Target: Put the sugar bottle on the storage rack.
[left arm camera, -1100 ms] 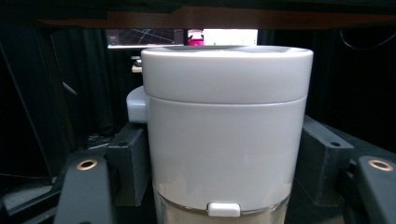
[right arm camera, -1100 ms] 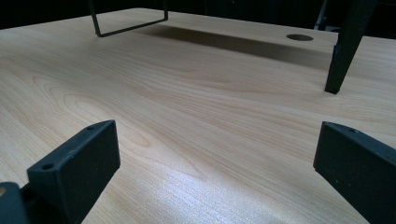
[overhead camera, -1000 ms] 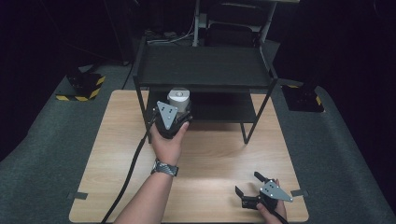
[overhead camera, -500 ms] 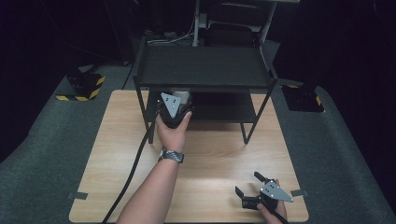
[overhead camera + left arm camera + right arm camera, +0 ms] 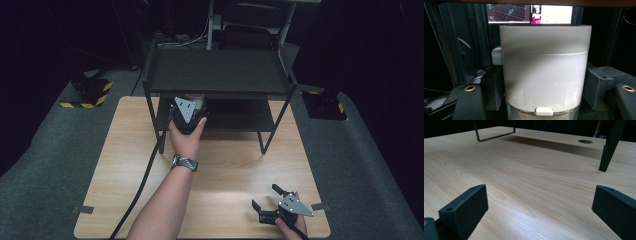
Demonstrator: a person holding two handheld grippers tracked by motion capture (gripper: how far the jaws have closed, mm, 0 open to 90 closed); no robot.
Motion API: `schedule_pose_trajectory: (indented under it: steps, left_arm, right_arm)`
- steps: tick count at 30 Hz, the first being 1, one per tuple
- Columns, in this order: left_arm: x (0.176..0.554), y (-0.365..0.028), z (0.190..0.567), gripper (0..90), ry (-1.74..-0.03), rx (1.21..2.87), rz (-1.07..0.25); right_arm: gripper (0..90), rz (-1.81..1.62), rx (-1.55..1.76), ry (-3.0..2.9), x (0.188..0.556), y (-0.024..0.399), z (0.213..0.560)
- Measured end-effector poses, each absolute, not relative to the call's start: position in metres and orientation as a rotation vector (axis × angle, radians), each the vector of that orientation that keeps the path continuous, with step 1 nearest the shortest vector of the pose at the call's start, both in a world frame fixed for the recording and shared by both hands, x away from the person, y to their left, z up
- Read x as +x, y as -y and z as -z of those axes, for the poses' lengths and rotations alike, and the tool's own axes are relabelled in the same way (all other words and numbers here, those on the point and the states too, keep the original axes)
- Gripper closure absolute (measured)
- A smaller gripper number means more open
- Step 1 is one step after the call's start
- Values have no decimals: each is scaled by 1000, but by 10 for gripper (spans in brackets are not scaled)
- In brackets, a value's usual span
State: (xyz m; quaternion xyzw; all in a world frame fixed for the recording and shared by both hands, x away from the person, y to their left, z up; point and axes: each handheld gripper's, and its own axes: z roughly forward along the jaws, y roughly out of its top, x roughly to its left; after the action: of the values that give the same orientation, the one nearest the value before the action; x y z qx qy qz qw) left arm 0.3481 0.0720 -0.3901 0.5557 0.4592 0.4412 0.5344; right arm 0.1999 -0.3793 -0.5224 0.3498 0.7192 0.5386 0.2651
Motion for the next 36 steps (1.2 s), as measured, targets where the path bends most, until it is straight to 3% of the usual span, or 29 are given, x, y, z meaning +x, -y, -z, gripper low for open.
schedule_pose_trajectory:
  steps: [8, 16, 36]
  left_arm:
    - [348, -72, 386, 254, -1099, 1320, -1044]
    - [338, -74, 383, 10, -1093, 1327, -1044]
    - [272, -119, 410, 5, -996, 1320, -1045]
  right_arm:
    - [0, -1453, 943, -1944, 200, 379, 522]
    - [0, -1453, 943, -1946, 200, 379, 522]
    - [0, -1429, 933, -1953, 200, 377, 521]
